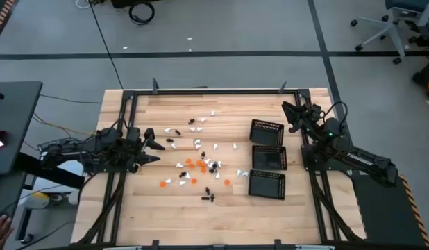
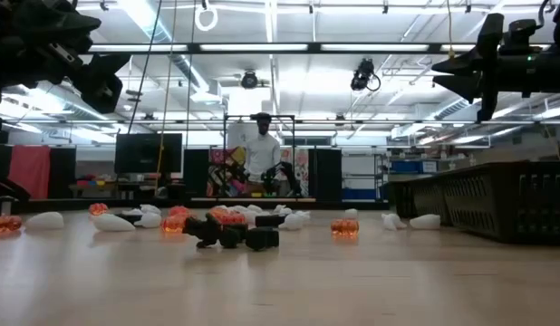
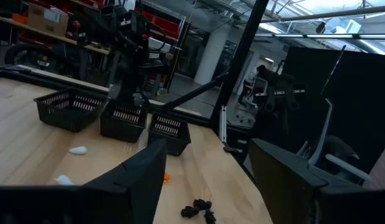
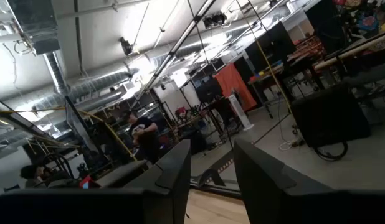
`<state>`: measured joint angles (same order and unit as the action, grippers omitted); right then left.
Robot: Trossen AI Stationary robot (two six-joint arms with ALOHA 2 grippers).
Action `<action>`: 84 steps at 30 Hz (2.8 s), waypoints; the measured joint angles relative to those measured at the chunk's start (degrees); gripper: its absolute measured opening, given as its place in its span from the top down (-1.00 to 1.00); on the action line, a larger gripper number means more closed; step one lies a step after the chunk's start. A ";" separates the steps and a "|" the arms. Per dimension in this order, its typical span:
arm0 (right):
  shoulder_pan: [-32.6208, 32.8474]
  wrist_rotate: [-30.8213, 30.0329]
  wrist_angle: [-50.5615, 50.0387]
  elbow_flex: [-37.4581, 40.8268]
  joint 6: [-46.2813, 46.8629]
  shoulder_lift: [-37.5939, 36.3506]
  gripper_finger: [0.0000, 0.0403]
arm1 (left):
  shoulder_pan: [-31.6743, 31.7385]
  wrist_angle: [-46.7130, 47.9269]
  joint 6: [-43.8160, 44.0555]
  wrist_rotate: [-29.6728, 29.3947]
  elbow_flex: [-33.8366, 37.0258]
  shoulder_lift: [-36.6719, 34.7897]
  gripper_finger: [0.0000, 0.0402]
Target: Sort Halloween decoration
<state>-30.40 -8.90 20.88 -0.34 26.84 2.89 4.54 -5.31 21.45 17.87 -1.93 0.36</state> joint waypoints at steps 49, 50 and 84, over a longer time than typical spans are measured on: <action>0.00 -0.01 0.00 0.00 0.02 -0.01 0.37 | 0.00 0.01 0.00 0.00 0.00 0.00 -0.20; -0.01 0.01 0.00 -0.01 0.00 -0.01 0.37 | 0.00 -0.02 0.00 0.01 0.00 -0.01 -0.20; -0.02 -1.53 1.47 0.00 1.93 -0.01 0.37 | 0.00 -0.01 0.00 0.00 0.00 -0.01 -0.20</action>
<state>-30.41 -10.42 22.35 -0.34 28.76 2.87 4.54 -5.32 21.45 17.87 -1.93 0.35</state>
